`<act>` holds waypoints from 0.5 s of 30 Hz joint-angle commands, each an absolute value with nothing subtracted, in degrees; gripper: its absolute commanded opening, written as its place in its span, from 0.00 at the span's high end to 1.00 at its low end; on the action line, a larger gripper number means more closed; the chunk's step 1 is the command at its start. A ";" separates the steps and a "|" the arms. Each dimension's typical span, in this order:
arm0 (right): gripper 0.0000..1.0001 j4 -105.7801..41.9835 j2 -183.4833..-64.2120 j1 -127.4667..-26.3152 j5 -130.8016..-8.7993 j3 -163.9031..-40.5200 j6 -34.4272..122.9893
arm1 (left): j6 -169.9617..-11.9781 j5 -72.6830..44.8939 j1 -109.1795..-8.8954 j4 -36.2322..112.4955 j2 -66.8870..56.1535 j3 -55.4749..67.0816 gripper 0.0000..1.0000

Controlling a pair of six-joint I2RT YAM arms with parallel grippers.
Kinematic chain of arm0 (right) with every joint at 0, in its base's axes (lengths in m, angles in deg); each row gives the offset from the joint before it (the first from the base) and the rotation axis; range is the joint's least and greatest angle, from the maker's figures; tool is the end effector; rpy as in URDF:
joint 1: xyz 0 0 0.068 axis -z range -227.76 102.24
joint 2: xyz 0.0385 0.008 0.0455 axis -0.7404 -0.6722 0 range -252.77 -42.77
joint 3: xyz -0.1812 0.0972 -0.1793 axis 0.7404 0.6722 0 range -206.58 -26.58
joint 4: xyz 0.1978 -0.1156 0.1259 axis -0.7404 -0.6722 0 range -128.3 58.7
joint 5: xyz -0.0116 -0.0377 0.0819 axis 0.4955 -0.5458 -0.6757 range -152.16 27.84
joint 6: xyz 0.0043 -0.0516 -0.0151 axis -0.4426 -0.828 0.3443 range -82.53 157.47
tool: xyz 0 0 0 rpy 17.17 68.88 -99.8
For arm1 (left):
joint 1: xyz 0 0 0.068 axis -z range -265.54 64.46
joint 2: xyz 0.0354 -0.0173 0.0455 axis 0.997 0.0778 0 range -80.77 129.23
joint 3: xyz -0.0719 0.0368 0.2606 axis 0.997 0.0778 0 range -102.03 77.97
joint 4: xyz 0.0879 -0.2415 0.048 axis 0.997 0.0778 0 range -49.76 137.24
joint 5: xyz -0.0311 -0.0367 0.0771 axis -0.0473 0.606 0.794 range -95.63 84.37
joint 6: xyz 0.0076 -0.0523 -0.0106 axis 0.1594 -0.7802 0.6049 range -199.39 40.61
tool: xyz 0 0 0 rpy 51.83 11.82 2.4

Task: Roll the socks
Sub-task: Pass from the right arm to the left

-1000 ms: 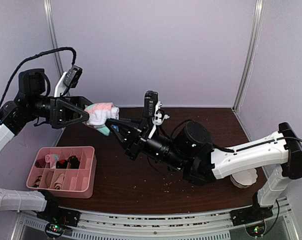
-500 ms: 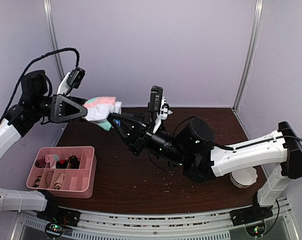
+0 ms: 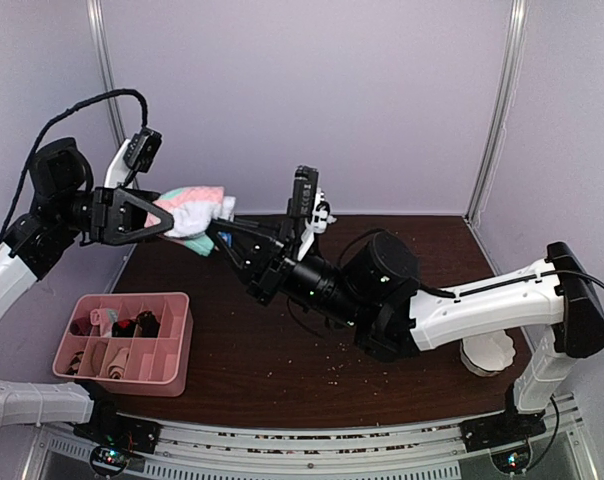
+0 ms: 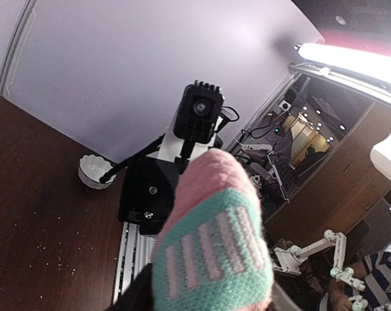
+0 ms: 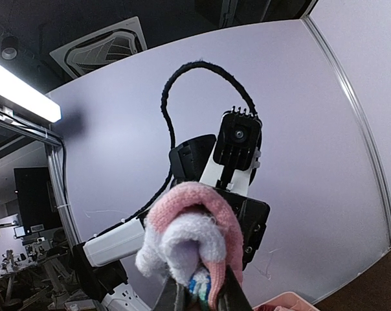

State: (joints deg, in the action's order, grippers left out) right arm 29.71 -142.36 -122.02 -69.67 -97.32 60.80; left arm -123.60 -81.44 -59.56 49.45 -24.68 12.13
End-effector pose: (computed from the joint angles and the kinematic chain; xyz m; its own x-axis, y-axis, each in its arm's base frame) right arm 0.1042 0.3861 0.3663 -0.2572 0.5348 -0.8049 -0.9610 -0.0537 0.2714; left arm 0.1528 -0.1127 0.4340 -0.6765 0.1395 -0.7231 0.7076 -0.1492 -0.6907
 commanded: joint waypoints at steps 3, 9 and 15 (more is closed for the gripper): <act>1.00 28.54 -142.87 -121.63 -68.50 -97.84 60.15 | -112.40 -79.56 -60.88 57.35 -24.33 8.29 1.00; 0.52 21.66 -139.49 -121.39 -63.27 -93.01 59.18 | -64.68 -53.79 -61.87 104.88 -18.71 -10.46 1.00; 0.46 10.53 -131.48 -119.71 -56.42 -84.43 60.28 | -49.76 -14.72 -62.05 114.65 -22.53 -0.25 1.00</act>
State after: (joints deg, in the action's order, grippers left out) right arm 19.02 -137.11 -120.73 -62.50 -88.40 59.97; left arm -67.80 -45.66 -61.40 99.98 -19.85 -8.64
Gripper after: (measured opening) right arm 0.537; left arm 0.105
